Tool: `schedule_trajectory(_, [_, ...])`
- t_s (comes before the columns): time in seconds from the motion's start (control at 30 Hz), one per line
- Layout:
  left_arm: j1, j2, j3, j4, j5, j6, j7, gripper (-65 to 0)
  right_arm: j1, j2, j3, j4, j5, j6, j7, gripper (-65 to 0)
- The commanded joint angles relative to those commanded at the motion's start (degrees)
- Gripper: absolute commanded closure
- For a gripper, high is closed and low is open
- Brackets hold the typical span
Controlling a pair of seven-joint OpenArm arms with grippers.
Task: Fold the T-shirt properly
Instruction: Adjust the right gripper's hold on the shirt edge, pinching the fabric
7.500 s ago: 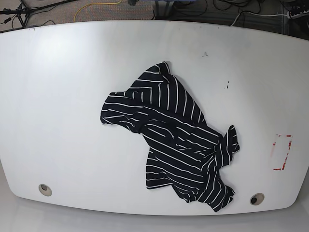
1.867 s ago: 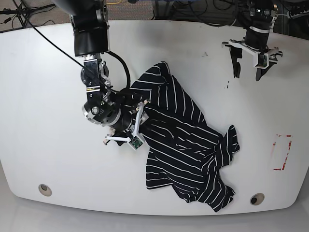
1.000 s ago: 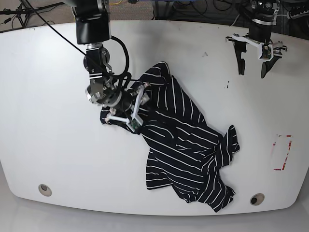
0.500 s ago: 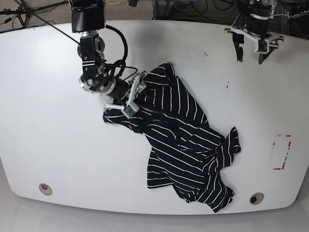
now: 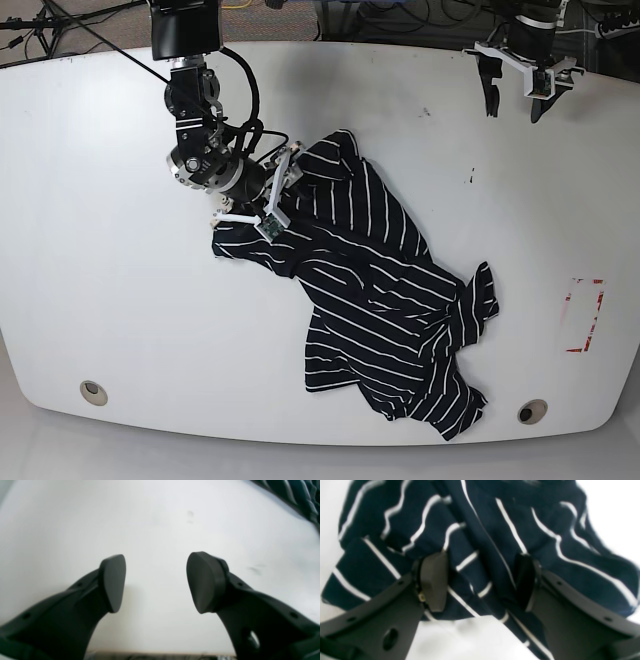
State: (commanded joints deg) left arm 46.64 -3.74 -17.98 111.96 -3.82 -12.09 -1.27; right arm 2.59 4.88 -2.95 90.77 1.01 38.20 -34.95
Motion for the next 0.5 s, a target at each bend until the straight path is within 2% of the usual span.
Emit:
schedule_trajectory(0.13, [-0.1, 0.0, 0.0, 0.0, -0.1, 0.0, 0.1, -39.3, 1.3, 0.0, 0.0, 1.1, 0.1, 0.0, -1.4, -39.3])
schedule_trajectory(0.5, [-4.1, -0.4, -0.1, -0.3, 0.1, -0.2, 0.3, -39.6, 5.2, 0.0, 0.0, -1.9, 0.1, -0.09, -1.6, -39.3])
